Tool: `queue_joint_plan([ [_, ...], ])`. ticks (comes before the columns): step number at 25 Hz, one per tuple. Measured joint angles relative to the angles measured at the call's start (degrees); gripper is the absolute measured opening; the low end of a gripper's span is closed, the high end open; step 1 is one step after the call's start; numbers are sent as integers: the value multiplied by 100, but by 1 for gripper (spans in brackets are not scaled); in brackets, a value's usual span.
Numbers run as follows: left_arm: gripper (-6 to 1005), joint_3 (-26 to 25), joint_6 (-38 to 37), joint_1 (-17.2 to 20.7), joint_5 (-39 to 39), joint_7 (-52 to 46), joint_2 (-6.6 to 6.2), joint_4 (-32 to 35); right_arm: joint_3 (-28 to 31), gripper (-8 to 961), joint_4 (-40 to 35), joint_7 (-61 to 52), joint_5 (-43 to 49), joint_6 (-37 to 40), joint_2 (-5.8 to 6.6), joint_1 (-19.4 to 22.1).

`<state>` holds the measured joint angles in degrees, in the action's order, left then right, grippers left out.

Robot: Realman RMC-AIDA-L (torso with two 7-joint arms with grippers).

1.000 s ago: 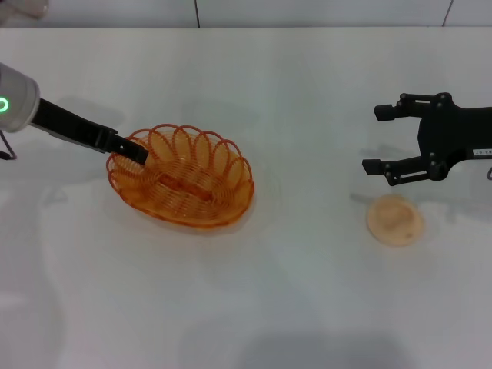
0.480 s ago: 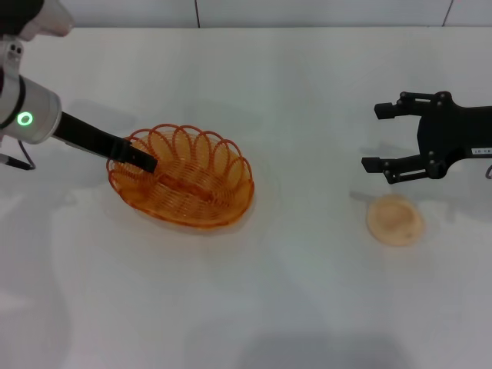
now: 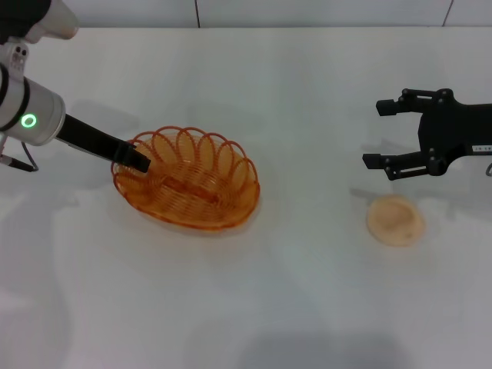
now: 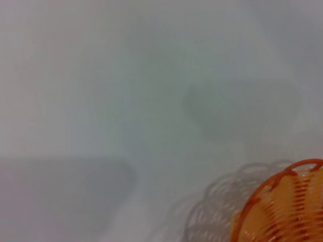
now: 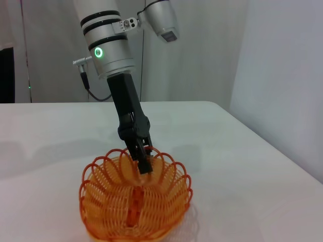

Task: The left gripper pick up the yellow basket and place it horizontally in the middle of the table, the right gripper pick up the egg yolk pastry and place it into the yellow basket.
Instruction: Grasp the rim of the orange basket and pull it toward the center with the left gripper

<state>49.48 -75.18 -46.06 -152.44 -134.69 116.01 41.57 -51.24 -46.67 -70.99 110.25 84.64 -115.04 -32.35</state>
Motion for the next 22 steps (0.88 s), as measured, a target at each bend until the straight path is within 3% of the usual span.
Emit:
queue_joint_plan([
  [13, 117, -19, -16, 31, 36, 2, 0, 0, 2, 874, -9, -3, -12, -1, -6, 4],
  [22, 110, -32, -425, 106, 414, -692, 0, 279, 68, 874, -130, -3, -27, -3, -9, 36],
])
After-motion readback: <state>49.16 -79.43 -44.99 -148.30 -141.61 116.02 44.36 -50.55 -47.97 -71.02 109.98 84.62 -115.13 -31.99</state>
